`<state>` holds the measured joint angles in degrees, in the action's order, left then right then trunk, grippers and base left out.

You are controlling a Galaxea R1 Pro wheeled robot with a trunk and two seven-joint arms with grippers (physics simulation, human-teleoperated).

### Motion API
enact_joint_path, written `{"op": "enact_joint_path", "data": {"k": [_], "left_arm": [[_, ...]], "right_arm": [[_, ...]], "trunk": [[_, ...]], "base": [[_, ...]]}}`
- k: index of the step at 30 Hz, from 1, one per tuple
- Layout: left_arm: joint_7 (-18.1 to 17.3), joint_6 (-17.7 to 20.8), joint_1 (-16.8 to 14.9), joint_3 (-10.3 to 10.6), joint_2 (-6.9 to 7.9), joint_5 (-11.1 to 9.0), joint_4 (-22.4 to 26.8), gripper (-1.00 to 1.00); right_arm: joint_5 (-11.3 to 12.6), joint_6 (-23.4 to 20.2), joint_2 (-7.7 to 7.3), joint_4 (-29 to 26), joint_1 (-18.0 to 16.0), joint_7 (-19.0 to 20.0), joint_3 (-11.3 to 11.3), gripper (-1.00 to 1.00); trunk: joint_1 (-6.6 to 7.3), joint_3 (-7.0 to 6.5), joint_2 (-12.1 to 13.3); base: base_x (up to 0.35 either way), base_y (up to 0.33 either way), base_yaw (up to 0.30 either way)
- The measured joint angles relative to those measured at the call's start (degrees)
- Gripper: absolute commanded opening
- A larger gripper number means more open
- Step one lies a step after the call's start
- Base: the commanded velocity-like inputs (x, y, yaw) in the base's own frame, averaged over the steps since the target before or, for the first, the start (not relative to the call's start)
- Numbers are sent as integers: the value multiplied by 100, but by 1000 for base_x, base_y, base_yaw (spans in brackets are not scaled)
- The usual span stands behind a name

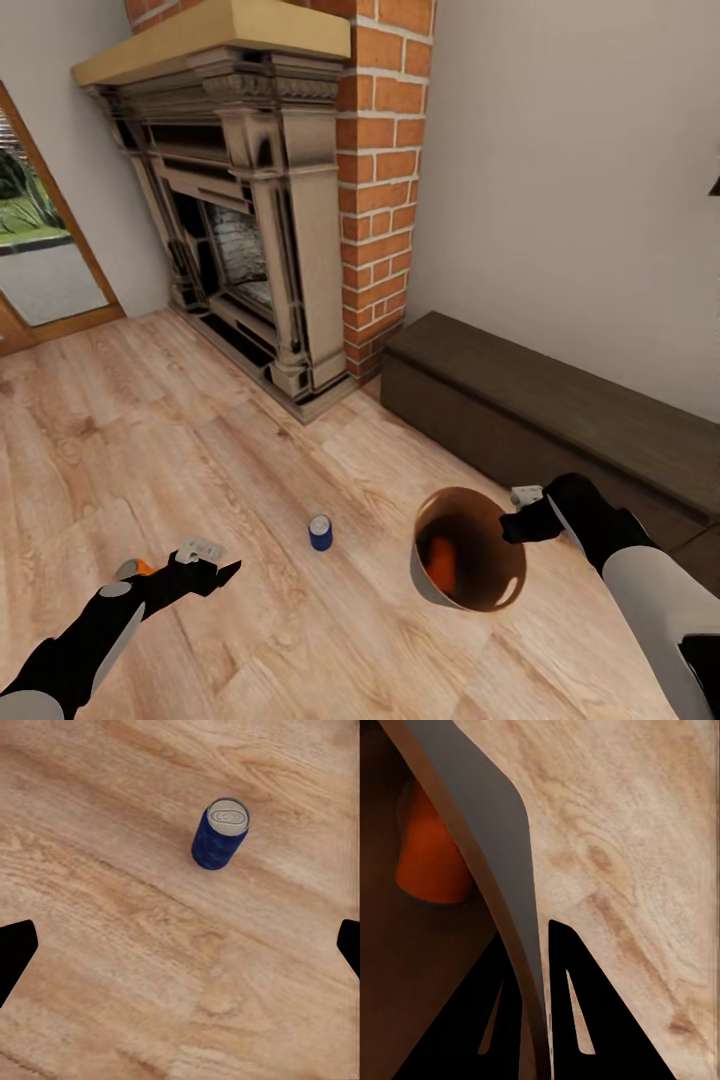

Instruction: Put the three can of soda from the living room inside the tash can in the kitchen.

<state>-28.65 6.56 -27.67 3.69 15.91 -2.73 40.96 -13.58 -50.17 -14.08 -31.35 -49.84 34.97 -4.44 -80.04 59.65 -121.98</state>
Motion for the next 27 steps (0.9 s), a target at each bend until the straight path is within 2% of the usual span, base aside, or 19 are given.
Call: {"op": "enact_joint_path", "data": {"k": [8, 13, 18, 21, 24, 27], "left_arm": [[0, -13, 2, 0, 0, 1, 0, 100], [0, -14, -1, 0, 0, -4, 0, 100], [0, -6, 2, -5, 0, -12, -11, 100], [0, 7, 1, -8, 0, -1, -16, 100], [0, 10, 1, -8, 0, 0, -17, 100], [0, 15, -1, -8, 0, 0, -18, 100]], "right_arm": [[26, -5, 11, 14, 3, 21, -1, -100], [17, -4, 33, 16, 3, -5, -12, -100], [45, -14, 72, 15, 3, -6, -8, -100], [-39, 6, 96, 16, 3, -17, -10, -100], [55, -23, 102, 11, 3, -8, -4, -100], [49, -23, 112, 12, 3, -6, -5, -100]], "trunk": [[0, -2, 0], [0, -2, 0], [0, -2, 0], [0, -2, 0], [0, -2, 0], [0, -3, 0]], "base": [[0, -283, -6], [0, -99, -1], [0, 133, -121], [0, 277, -52], [0, 300, -13], [0, 288, -58]]}}
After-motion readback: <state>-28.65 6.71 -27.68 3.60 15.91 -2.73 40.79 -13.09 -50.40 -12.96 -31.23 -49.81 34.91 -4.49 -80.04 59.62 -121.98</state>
